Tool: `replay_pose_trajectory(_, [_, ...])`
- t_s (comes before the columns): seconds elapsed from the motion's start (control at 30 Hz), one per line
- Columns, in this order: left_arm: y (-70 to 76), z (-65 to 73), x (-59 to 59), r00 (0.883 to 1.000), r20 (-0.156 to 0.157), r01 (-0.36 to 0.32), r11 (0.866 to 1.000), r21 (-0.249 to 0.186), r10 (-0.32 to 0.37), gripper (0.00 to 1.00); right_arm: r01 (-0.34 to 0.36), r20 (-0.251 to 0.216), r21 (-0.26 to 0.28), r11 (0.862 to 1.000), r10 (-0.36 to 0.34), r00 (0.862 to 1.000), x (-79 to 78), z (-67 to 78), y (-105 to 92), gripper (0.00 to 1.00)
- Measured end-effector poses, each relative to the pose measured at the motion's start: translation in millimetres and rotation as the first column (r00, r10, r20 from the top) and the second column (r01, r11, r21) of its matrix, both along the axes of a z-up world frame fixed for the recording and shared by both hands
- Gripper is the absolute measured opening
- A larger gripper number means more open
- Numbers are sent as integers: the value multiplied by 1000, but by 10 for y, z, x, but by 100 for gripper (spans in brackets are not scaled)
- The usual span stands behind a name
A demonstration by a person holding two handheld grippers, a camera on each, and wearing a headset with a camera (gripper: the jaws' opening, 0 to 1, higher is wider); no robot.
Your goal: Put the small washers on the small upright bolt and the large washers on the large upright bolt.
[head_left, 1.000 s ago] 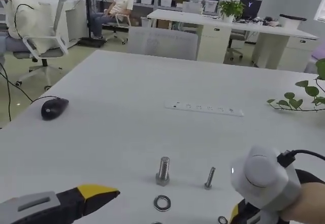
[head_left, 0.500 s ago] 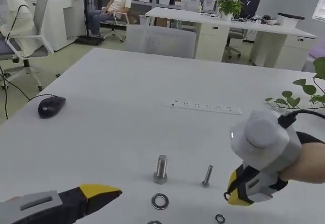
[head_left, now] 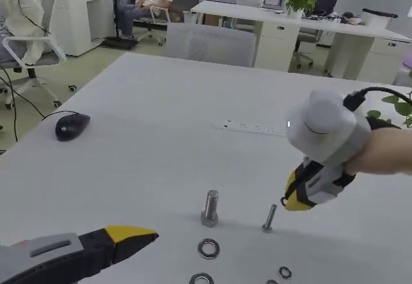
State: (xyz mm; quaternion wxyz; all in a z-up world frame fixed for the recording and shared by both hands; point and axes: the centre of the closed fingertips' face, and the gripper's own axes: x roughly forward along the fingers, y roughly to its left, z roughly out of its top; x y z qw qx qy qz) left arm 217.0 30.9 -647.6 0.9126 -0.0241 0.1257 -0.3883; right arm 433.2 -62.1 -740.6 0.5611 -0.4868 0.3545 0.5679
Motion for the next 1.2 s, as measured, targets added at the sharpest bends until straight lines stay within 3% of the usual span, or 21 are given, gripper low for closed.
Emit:
replay_pose_trajectory(0.5, [55,-2,32,1000,-4,-14,1000,1,14,56,-23,-28,-50,998,22,999,-27,-170,54,12])
replay_pose_trajectory(0.8, [55,-13,42,1000,-7,-15,1000,-1,15,56,-20,-39,-50,999,18,999,-3,-234,69,12])
replay_pose_trajectory(1.2, [58,-12,49,1000,-12,-21,1000,-4,20,56,-25,-50,-68,997,22,998,64,-443,11,13])
